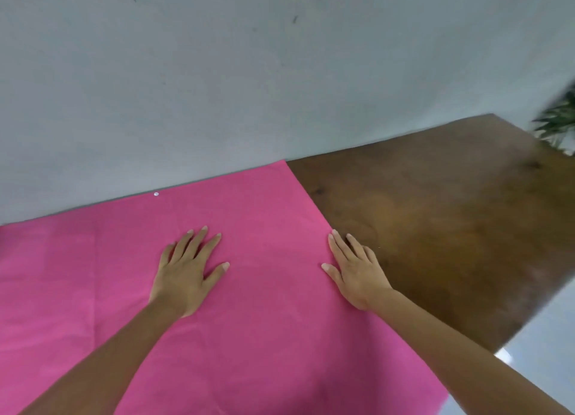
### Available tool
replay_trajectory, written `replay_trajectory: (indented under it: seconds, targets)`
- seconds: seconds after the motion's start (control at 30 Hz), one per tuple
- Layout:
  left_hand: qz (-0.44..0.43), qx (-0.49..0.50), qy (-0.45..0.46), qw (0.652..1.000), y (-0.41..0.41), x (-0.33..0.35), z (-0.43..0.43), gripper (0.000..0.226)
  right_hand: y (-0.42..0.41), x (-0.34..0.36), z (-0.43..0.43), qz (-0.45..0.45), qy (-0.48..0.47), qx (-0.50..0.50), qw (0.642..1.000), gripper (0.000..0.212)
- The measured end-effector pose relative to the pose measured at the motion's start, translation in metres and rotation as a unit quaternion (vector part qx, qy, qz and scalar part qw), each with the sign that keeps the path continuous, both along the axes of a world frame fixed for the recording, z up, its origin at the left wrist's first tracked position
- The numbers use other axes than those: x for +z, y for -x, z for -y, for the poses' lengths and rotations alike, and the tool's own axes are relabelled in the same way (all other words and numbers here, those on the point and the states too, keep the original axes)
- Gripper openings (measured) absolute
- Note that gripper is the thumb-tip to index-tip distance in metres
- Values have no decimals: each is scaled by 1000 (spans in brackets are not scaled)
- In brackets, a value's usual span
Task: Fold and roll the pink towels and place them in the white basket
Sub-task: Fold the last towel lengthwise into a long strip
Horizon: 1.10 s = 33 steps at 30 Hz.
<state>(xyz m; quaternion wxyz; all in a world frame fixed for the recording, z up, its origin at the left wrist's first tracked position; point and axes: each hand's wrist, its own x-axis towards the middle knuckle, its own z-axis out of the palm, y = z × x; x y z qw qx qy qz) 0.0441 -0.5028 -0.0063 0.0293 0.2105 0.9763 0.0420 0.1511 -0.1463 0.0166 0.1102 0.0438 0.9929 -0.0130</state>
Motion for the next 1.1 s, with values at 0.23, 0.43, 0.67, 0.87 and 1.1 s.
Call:
replay_trajectory:
  seconds: [0.23, 0.43, 0.67, 0.87, 1.1]
  targets:
    - [-5, -9, -5, 1000, 0, 2, 2, 85, -89, -3, -1, -1, -22, -44, 999, 96]
    - [-7, -13, -13, 1000, -1, 3, 1, 78, -171, -1, 8, -1, -27, -93, 995, 85]
    - [-8, -22, -15, 1000, 0, 4, 1, 80, -249, -5, 20, 11, -21, -175, 984, 87]
    - [-4, -33, -10, 999, 1, 3, -1, 78, -280, -12, 31, -25, 21, -250, 968, 88]
    - [-17, -72, -57, 996, -9, 14, -13, 53, -282, -13, 44, -78, 70, -320, 942, 95]
